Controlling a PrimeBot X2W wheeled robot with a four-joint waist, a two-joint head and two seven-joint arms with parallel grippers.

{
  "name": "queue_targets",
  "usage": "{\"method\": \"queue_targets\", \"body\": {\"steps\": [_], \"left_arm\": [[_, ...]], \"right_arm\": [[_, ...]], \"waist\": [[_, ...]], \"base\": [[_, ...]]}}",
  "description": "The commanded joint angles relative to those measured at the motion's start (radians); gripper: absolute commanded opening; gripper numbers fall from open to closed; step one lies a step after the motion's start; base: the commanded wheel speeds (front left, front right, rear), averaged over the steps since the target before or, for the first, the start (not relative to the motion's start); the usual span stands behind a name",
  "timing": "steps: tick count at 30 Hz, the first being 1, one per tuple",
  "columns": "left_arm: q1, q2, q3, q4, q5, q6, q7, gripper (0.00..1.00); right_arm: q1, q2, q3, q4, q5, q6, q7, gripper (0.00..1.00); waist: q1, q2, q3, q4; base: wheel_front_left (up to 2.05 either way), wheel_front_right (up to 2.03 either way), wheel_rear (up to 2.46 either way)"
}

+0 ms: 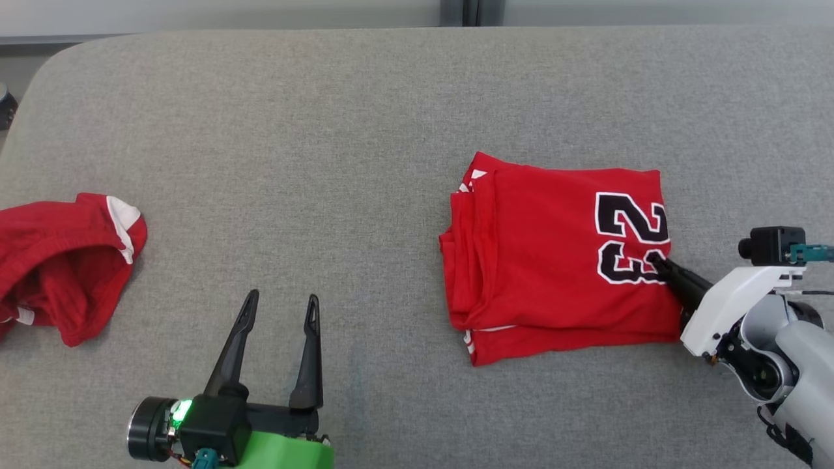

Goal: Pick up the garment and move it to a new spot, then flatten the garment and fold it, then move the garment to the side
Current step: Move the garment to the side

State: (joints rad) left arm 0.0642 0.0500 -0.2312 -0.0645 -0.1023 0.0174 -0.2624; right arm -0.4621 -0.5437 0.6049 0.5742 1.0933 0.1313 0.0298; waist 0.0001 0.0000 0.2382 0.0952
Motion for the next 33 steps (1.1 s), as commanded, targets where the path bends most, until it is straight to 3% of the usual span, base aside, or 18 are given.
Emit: {"method": "queue_targets", "body": {"steps": [1, 11, 19, 23, 33], "left_arm": [[-0.024, 0.001, 0.002, -0.006, 0.012, -0.006, -0.003, 1.00], [-0.128, 0.001, 0.002, -0.032, 0.043, -0.041, -0.003, 1.00], [-0.245, 0.012, -0.026, -0.074, 0.092, -0.084, -0.003, 1.00], [-0.285, 0.034, -0.047, -0.087, 0.110, -0.098, -0.003, 1.00], [-0.343, 0.086, -0.088, -0.147, 0.146, -0.111, -0.003, 1.00]], "right_arm": [[-0.027, -0.021, 0.009, 0.005, -0.006, -0.002, -0.016, 0.00], [-0.253, -0.140, 0.049, 0.066, -0.066, -0.001, -0.095, 0.00], [-0.414, -0.213, -0.027, 0.188, -0.031, -0.001, -0.150, 0.00], [-0.466, -0.232, -0.063, 0.250, -0.016, -0.001, -0.166, 0.00], [-0.589, -0.333, -0.057, 0.348, -0.127, -0.001, -0.216, 0.00]], "waist": [[-0.0001, 0.0000, 0.031, -0.019], [-0.0001, 0.0000, 0.223, -0.099], [-0.0001, 0.0000, 0.375, -0.153], [-0.0001, 0.0000, 0.422, -0.181], [-0.0001, 0.0000, 0.500, -0.217]], "base": [[0.00, 0.00, 0.00], [0.00, 0.00, 0.00], [0.00, 0.00, 0.00], [0.00, 0.00, 0.00], [0.00, 0.00, 0.00]]}}
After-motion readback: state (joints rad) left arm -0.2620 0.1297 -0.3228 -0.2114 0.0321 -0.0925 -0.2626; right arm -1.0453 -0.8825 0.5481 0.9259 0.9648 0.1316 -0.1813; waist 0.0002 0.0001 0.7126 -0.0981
